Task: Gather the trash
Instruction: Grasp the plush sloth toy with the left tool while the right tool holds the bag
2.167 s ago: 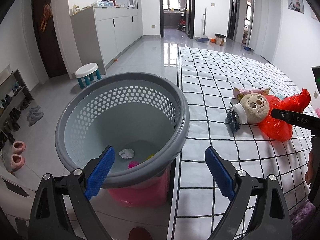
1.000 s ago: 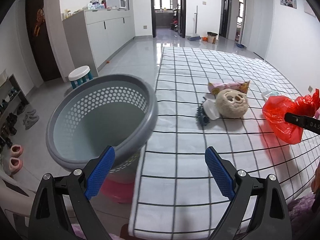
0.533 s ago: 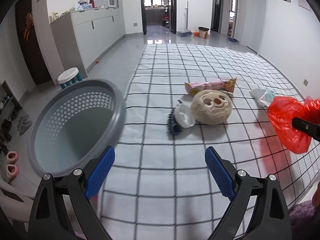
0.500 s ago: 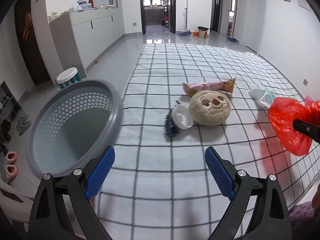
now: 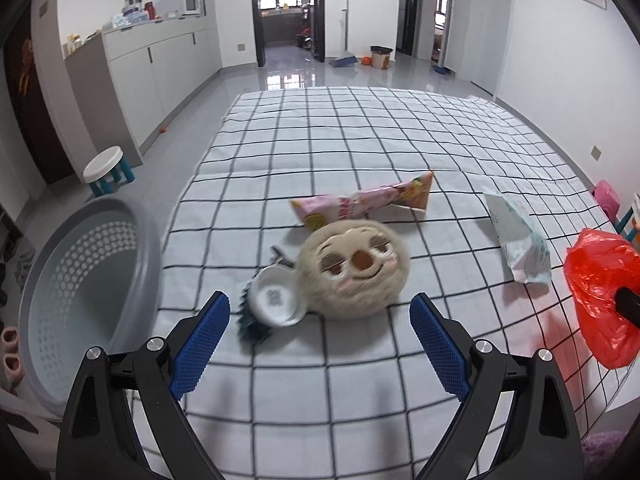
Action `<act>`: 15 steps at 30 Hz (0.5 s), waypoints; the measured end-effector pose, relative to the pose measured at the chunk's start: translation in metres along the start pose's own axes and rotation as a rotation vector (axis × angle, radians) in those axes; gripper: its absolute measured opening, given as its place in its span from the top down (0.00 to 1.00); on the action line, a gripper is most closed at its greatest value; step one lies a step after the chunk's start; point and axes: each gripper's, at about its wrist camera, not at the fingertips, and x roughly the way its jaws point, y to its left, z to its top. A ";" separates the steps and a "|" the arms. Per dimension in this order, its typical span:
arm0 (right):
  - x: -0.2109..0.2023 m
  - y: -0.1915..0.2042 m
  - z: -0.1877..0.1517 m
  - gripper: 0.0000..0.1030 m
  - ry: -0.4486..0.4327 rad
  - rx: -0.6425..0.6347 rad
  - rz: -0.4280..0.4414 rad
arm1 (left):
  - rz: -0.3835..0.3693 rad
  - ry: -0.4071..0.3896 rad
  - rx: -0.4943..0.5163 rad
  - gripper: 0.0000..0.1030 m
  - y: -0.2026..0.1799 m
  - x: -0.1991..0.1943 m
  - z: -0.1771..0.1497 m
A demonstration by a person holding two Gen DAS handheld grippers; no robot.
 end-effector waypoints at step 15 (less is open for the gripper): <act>0.003 0.001 0.003 0.64 0.020 -0.006 0.071 | 0.001 0.049 0.022 0.21 -0.023 0.046 0.016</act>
